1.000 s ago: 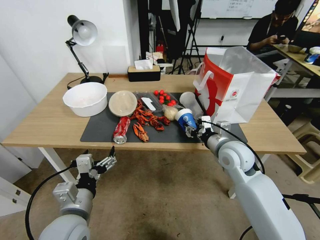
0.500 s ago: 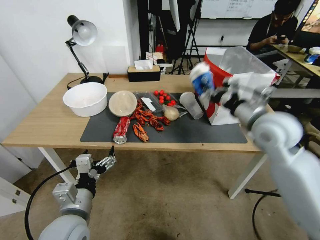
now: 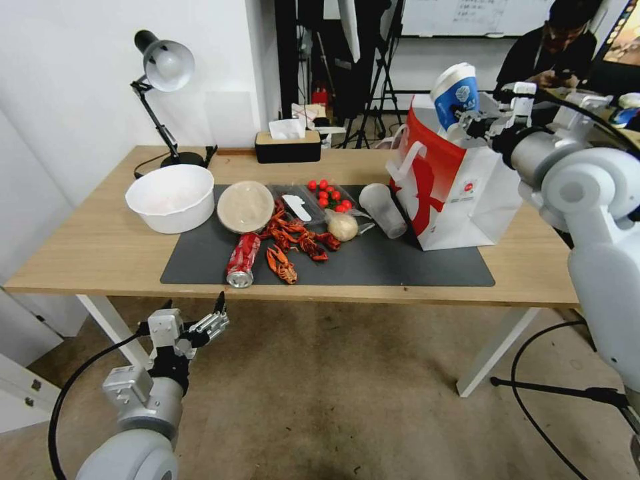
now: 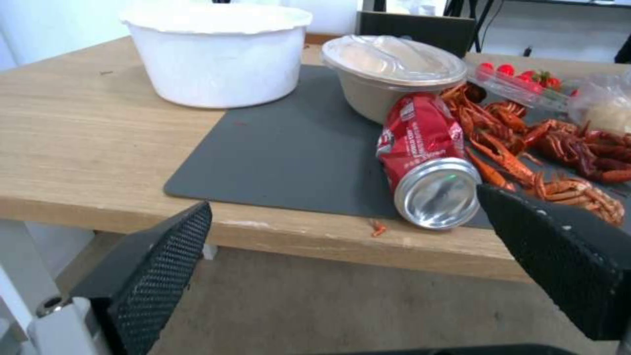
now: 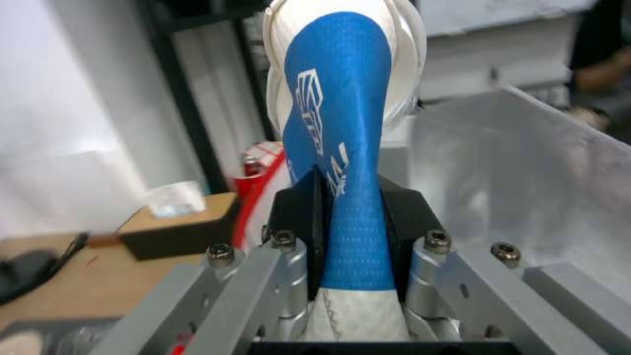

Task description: Pick up the trash from the table and place it into the takeout bag.

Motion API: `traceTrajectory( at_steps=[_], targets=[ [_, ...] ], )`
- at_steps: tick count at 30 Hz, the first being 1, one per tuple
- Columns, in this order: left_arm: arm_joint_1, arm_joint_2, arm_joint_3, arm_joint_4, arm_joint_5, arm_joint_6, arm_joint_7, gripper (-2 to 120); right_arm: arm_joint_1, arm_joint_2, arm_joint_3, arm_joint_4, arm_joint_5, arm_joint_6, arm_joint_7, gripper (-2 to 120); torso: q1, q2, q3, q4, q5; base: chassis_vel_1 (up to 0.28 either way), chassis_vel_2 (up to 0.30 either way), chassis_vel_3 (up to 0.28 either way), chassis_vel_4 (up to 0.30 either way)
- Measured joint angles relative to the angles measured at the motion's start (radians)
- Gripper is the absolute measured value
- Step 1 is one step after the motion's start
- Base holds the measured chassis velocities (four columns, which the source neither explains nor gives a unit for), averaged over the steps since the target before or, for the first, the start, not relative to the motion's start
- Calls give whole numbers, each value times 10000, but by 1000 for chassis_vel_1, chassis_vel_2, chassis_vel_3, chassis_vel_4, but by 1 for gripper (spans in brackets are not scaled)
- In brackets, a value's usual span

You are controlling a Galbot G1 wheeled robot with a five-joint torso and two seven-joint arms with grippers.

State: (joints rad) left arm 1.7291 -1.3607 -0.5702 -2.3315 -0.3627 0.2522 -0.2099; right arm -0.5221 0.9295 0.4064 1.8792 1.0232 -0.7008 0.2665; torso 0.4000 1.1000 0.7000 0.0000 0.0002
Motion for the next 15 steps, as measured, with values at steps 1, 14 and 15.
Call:
traceTrajectory(
  at_steps=[1, 14, 15],
  targets=[
    [0, 0, 0, 0, 0, 0, 0, 100, 0, 0, 0, 0, 0, 0, 0, 14, 0, 0, 0, 0, 0, 0, 0, 0, 0],
    [59, 26, -134, -23, -7, -76, 12, 100, 1272, 321, -593, -918, 1636, -289, 3022, 51, -1, 0, 0, 0, 0, 0, 0, 0, 0],
    [68, 22, -140, -41, -6, -84, 12, 100, 1273, 290, -605, -916, 1628, -290, 3046, 55, -1, 0, 0, 0, -1, 0, 0, 0, 0]
  ],
)
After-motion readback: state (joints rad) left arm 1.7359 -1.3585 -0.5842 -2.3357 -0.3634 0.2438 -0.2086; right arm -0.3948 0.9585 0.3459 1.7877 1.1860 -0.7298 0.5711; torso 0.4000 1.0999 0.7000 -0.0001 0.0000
